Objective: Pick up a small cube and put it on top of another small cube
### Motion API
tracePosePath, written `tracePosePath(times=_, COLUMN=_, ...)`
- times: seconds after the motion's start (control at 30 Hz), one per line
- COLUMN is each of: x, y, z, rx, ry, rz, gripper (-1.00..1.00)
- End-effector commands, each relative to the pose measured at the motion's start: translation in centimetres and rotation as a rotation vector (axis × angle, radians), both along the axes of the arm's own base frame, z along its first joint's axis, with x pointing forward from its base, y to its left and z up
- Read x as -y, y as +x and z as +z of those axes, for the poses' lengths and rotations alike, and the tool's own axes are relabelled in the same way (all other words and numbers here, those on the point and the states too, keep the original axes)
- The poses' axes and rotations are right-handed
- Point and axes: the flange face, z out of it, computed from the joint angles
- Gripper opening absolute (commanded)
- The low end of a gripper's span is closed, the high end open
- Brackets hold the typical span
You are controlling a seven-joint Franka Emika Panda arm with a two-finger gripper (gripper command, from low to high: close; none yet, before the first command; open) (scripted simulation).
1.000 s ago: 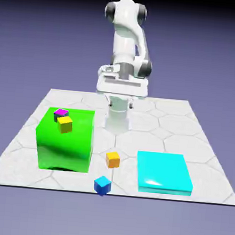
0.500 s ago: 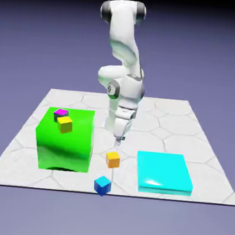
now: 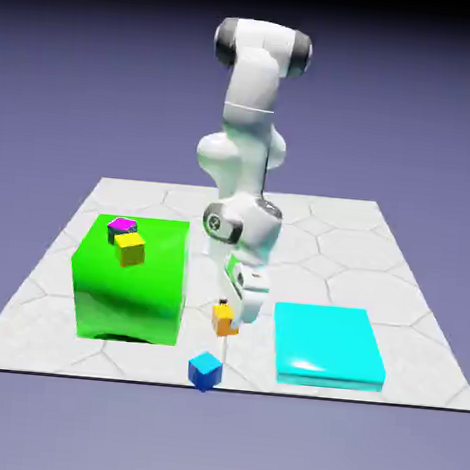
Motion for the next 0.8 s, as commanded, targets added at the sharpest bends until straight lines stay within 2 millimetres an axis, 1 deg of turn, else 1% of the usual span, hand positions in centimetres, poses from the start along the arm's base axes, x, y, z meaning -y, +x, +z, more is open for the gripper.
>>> tracePosePath(times=0.0, x=0.0, y=0.0, z=0.0, rx=0.0, ry=0.0, rz=0.0, gripper=-1.0)
tracePosePath(times=0.03, x=0.0, y=0.0, z=0.0, rx=0.0, ry=0.0, rz=0.0, gripper=-1.0)
tracePosePath(times=0.2, x=-0.9, y=0.1, z=3.6, rx=0.009, ry=0.0, rz=-0.003, gripper=-1.0)
tracePosePath(times=0.33, x=-1.2, y=-0.3, z=6.4, rx=0.002, ry=0.0, rz=-0.001, gripper=-1.0)
tracePosePath(times=0.4, x=-1.2, y=-0.4, z=6.8, rx=0.0, ry=0.0, rz=0.0, gripper=-1.0)
tracePosePath(times=0.6, x=1.1, y=7.2, z=8.1, rx=0.004, ry=-0.05, rz=-0.239, gripper=-1.0)
tracePosePath(times=0.77, x=2.3, y=12.9, z=9.5, rx=0.004, ry=-0.058, rz=-0.423, gripper=-1.0)
